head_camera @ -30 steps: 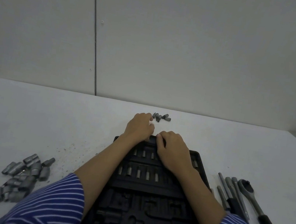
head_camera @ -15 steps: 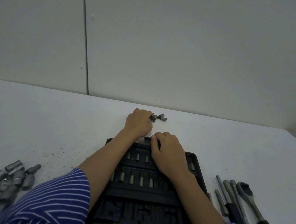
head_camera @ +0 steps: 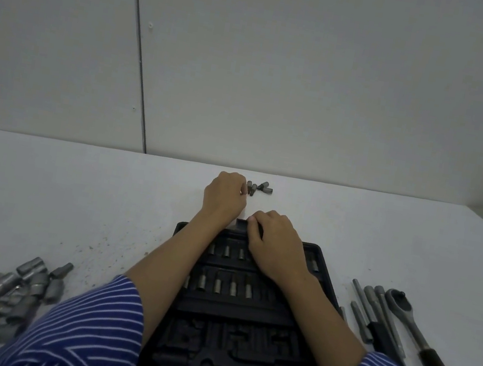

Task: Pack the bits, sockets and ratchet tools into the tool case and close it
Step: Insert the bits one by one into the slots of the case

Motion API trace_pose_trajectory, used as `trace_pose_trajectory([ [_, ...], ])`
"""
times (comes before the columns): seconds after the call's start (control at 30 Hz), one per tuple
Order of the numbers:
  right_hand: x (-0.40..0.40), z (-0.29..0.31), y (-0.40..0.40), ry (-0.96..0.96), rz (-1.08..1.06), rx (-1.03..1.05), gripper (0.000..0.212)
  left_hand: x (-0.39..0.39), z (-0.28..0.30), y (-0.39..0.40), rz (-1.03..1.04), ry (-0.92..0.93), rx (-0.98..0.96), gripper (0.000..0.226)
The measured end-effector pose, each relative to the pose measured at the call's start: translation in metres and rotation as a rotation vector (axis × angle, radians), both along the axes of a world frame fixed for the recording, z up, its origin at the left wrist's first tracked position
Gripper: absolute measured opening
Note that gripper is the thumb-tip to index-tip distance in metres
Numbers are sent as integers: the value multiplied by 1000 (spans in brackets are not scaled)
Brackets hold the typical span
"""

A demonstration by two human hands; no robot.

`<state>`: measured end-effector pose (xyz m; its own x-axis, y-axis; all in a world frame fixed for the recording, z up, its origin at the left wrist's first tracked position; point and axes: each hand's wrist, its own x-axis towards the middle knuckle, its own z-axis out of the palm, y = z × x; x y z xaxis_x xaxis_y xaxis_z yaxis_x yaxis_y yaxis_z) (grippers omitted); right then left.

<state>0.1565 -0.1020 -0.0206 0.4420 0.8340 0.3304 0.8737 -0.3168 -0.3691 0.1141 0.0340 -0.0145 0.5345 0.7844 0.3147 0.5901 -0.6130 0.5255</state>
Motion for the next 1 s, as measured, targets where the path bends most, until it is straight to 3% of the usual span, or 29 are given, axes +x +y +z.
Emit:
trace_pose_trajectory([
  [0.43,1,11,-2,157,15,6,28,-37,15,-17,-93,-338,-154,7],
  [0.53,-1,17,-3,217,24,49,24,-46,21,-26,-87,-382,-188,4],
  [0.7,-3,26,-9,155,42,152,27,-60,30,-47,-118,-463,-229,5],
  [1.0,-18,43,-30,310,108,191,19,-79,34,-81,-142,-532,-228,6],
])
